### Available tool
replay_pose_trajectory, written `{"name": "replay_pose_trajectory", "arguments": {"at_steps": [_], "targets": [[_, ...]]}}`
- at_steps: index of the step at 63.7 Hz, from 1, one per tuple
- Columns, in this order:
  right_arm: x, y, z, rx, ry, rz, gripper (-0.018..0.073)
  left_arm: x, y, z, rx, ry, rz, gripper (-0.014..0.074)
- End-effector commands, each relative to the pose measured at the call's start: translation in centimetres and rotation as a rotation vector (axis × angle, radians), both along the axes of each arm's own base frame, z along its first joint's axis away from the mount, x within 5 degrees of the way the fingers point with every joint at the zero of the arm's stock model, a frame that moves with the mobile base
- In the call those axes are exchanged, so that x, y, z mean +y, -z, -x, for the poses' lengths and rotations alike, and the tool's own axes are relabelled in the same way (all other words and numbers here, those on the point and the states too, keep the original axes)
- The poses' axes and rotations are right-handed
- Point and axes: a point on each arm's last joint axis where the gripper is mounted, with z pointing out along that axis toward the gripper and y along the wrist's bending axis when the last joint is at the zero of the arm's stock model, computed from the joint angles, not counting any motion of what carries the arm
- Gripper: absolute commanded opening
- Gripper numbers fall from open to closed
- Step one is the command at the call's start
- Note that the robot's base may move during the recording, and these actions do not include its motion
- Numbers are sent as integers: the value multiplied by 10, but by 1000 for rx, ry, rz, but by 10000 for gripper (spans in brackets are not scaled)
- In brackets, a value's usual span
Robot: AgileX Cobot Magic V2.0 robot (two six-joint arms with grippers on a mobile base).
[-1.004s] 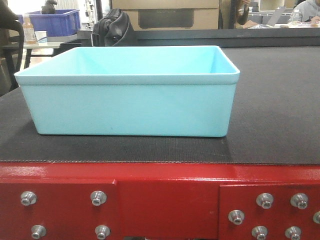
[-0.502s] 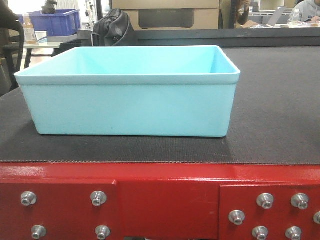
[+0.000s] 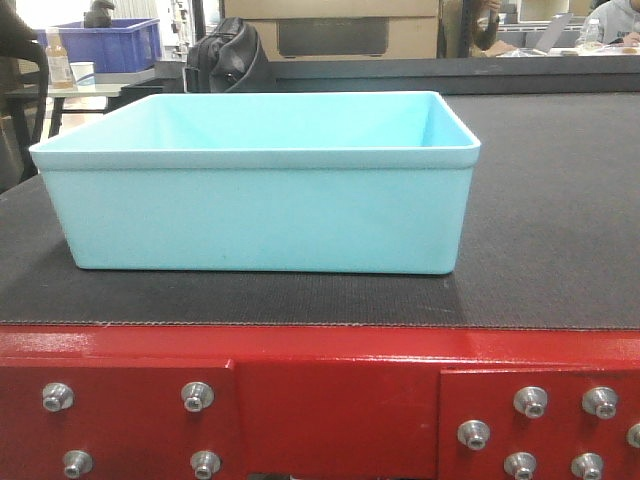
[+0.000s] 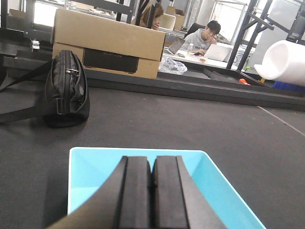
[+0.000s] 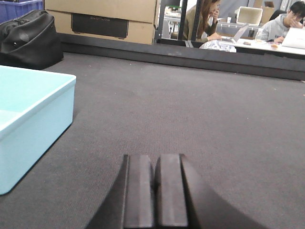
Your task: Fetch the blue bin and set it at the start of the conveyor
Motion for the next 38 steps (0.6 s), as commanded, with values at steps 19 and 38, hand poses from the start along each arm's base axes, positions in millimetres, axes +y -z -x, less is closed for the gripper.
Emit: {"name": "replay_pose_trajectory", "arguments": {"at_steps": [19, 38], "targets": [[-1, 24, 2, -70, 16, 9, -165, 0, -1, 1, -16, 0, 4, -111], [-1, 22, 2, -96, 18, 11, -165, 0, -1, 1, -20, -1, 5, -111]]}}
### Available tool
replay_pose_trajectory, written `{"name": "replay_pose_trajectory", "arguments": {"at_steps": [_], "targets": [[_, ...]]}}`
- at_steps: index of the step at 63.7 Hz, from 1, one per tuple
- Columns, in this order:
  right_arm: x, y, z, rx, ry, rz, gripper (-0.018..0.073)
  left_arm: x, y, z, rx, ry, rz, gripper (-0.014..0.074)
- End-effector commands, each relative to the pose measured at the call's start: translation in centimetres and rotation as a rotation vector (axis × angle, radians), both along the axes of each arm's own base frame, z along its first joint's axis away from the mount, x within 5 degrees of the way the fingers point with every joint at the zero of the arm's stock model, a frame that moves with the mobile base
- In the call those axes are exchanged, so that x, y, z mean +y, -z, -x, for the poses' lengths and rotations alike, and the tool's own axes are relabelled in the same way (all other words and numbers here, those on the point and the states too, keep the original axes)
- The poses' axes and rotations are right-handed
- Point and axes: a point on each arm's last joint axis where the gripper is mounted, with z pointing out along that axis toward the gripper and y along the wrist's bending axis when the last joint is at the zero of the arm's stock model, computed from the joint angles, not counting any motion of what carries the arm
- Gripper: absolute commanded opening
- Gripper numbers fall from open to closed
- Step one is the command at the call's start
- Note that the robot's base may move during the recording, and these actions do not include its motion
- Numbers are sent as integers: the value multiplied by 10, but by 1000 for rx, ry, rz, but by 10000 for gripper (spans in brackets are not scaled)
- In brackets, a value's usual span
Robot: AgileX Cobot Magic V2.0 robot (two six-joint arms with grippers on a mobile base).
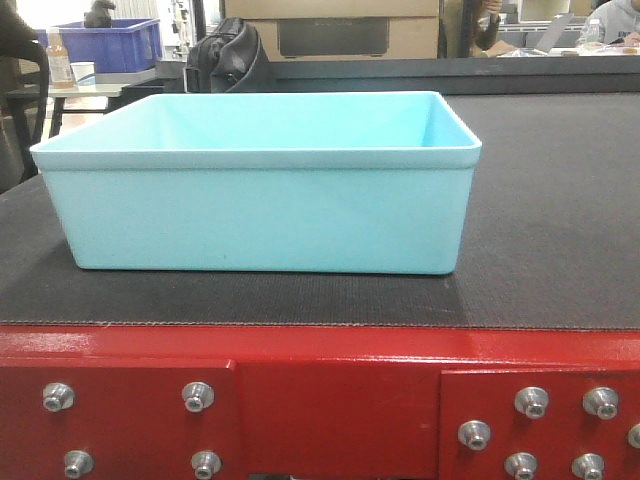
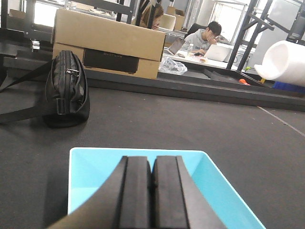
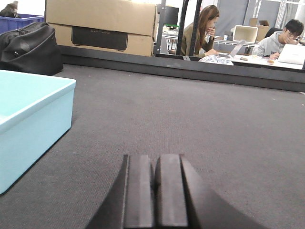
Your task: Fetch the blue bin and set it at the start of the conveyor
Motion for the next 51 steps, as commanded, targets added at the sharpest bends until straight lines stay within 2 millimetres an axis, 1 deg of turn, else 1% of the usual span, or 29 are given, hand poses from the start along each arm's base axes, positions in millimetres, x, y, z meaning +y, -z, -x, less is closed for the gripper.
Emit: {"name": "replay_pose_trajectory", "arguments": {"at_steps": [1, 37, 46, 51], "targets": [[-1, -3, 1, -32, 10, 5, -165, 0, -1, 1, -20, -1, 5, -111], [-1, -3, 1, -34, 10, 5, -165, 0, -1, 1, -20, -1, 3, -111], [-1, -3, 1, -34, 10, 5, -165, 8, -3, -1, -132, -70, -105, -111], [-1, -3, 1, -34, 10, 5, -165, 17, 5, 2, -195, -144, -104, -111]]}}
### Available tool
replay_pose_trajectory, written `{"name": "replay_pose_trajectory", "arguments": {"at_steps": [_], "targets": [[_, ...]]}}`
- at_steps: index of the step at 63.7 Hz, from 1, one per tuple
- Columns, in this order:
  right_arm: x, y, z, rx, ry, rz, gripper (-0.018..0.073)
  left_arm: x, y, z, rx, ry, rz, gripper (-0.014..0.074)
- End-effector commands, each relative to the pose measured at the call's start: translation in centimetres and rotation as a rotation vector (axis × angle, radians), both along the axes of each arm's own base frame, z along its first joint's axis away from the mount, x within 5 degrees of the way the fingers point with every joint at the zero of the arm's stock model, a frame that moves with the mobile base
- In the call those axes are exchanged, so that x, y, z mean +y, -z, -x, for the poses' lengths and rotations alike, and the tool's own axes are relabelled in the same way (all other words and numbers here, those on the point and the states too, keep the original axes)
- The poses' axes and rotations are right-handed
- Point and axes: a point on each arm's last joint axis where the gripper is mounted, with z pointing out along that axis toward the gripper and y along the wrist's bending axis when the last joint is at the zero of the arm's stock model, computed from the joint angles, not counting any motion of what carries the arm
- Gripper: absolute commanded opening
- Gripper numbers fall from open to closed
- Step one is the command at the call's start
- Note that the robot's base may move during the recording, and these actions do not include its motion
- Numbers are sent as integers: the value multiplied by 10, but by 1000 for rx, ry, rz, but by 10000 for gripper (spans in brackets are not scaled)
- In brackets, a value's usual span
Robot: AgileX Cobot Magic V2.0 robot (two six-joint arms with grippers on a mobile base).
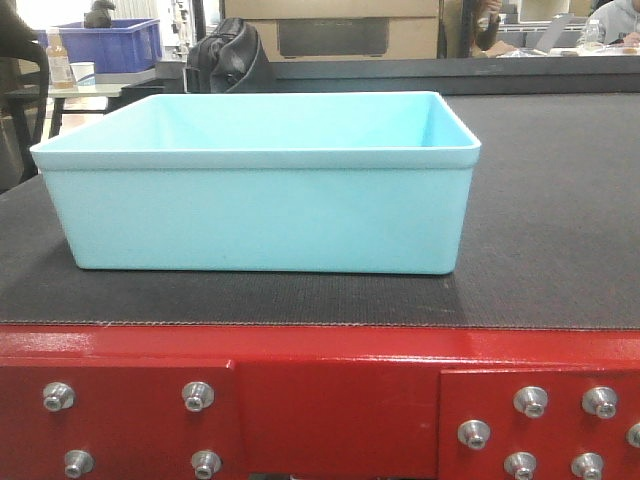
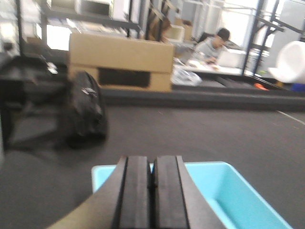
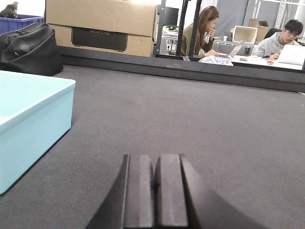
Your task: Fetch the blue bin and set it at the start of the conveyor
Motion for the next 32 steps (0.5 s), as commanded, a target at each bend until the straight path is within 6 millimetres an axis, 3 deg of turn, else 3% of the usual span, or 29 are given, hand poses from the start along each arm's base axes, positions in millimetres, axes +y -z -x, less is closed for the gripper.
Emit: {"name": "replay_pose_trajectory", "arguments": {"at_steps": [1, 12, 23, 32], "targets": [[-1, -3, 1, -32, 10, 5, -165, 10, 6, 5, -92, -70, -16, -111], [-1, -3, 1, -32, 10, 5, -165, 25, 53, 31, -76, -161, -38, -111], [-1, -3, 1, -32, 10, 5, -165, 32, 101, 56, -23, -209, -175, -111], [-1, -3, 1, -32, 10, 5, -165, 33, 127, 70, -40, -211, -169, -111]]}}
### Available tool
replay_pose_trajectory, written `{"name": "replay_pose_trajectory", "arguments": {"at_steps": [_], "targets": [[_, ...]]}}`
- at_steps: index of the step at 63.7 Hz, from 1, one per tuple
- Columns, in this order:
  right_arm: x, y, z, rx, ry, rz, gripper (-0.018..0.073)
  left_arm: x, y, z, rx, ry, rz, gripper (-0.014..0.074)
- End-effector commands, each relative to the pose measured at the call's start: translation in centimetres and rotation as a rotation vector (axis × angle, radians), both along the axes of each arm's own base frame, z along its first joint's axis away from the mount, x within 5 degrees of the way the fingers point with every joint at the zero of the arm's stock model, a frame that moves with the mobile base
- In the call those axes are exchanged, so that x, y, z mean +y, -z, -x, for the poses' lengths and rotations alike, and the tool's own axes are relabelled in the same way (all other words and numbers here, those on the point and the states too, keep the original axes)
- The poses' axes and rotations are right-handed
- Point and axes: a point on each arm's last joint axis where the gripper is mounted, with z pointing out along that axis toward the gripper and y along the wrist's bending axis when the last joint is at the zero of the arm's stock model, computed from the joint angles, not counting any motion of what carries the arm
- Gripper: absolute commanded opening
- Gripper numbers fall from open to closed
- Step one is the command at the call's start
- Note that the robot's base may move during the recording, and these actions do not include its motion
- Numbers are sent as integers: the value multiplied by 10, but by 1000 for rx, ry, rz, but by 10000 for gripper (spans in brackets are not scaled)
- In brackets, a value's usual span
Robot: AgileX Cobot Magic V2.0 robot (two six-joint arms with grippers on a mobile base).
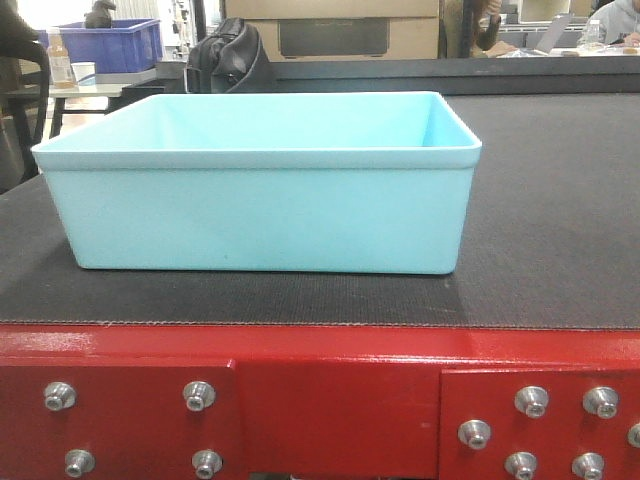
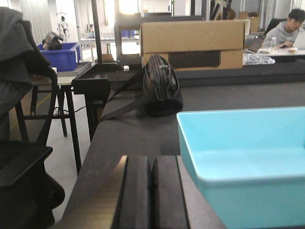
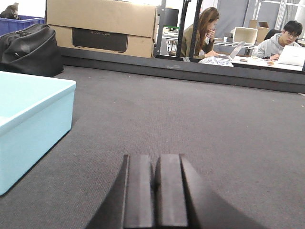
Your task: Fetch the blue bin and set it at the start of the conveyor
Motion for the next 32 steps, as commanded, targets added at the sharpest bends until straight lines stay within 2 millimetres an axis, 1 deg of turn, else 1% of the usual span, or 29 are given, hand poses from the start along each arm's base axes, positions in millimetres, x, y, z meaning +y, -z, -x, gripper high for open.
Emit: {"name": "replay_pose_trajectory", "arguments": {"at_steps": [1, 10, 13, 17, 20, 24, 26, 32], "targets": [[-1, -3, 1, -30, 9, 4, -165, 1, 11, 7, -27, -4, -9, -111], [-1, -3, 1, -30, 9, 4, -165, 1, 32, 13, -49, 0, 27, -111], [-1, -3, 1, -30, 9, 4, -165, 1, 40, 12, -30, 4, 63, -111], [-1, -3, 1, -30, 9, 4, -165, 1, 49, 11, -4, 3, 66, -111], [-1, -3, 1, -30, 9, 4, -165, 1, 50, 11, -2, 4, 90, -111], [-1, -3, 1, -30, 9, 4, -165, 1, 47, 11, -32, 2, 131, -111], [-1, -3, 1, -30, 9, 4, -165, 2, 45, 11, -55, -6, 135, -111], [-1, -3, 1, -30, 9, 4, -165, 4, 46, 11, -48, -41, 133, -111]]}}
